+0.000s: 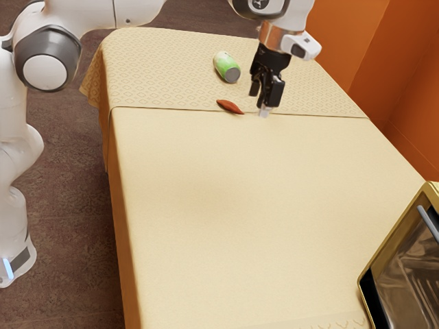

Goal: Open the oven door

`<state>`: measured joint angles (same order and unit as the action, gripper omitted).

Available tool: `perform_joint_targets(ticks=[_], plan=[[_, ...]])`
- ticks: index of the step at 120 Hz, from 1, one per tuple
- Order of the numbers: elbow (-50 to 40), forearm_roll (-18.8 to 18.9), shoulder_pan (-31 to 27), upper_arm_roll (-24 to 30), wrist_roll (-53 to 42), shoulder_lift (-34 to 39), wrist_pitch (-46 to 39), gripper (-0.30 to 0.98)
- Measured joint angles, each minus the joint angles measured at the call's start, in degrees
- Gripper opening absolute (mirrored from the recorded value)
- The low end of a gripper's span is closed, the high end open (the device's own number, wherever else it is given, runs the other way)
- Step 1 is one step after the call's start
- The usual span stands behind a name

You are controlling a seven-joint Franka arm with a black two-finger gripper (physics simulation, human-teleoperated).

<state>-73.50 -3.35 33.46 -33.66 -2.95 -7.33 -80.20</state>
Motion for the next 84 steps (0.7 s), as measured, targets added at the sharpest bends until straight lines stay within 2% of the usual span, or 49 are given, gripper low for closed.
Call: perform_joint_targets(ticks=[32,38,42,47,54,60,72,84], plan=[[0.11,0.05,0.01,-0.06,-0.14,0.02,-1.72,0.69],[6.85,0.83,-0.32,1.47,-0.59,1.71,-0.72,0.69],[11.08,2.36,-2.00,6.34,-2.21,3.84,-0.69,0.69],[13.93,5.42,-5.89,16.00,-6.20,5.32,-2.29,0.69],[15.33,13.41,-10.10,30.09,-11.22,5.42,-4.10,0.69],[15.65,18.88,-8.14,37.60,-15.06,3.56,-5.71,0.69],[15.87,24.74,1.95,43.82,-21.62,0.65,-9.14,0.68],[16.09,27.29,2.24,45.75,-27.22,-3.62,-14.85,0.68]])
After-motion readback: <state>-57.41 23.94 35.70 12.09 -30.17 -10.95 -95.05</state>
